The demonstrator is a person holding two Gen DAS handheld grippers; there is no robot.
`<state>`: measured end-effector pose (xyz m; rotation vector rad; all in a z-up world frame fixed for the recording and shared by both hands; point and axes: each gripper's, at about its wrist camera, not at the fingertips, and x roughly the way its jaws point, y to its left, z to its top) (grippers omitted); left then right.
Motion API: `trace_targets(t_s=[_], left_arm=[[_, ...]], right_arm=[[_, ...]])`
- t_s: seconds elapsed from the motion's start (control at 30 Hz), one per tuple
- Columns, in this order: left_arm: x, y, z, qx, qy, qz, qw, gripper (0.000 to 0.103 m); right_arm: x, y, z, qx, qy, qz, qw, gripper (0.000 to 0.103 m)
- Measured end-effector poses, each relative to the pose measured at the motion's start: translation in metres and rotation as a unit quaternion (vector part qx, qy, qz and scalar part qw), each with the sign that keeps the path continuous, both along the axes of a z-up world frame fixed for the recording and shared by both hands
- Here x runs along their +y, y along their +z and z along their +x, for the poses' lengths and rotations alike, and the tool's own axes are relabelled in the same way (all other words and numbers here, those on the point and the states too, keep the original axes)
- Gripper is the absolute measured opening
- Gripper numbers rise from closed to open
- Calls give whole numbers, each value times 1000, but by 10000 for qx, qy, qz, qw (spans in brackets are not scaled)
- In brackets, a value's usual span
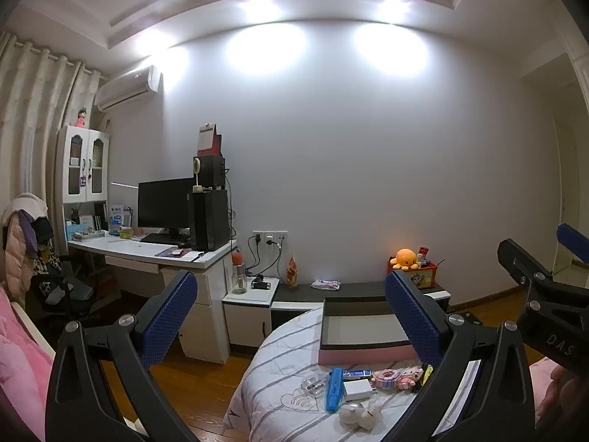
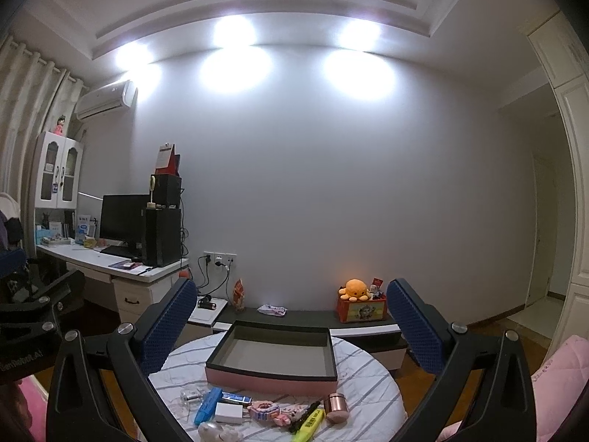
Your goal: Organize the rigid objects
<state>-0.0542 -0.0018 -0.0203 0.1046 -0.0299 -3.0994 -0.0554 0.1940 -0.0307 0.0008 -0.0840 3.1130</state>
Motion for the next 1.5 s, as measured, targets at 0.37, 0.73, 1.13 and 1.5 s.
trace_targets(t_s=[0.37,0.73,1.13,1.5], left_arm=[[-4,2,-26,-33,18,-60,10000,103],[-3,-6,-52,-170,-2,-124,9998,103],[-2,-11,-74,-336,-35,-161,9993,103],[7,-29,-96,-741,-223,-236,9967,103]], right_arm=[[-9,3,-19,3,39,61,10000,103],[-11,0,-36,-90,-7,43,10000,103],[-13,0,-55,-240,-67,59,9997,103],[-6,-18,-75,-609,-119,93,9980,103]])
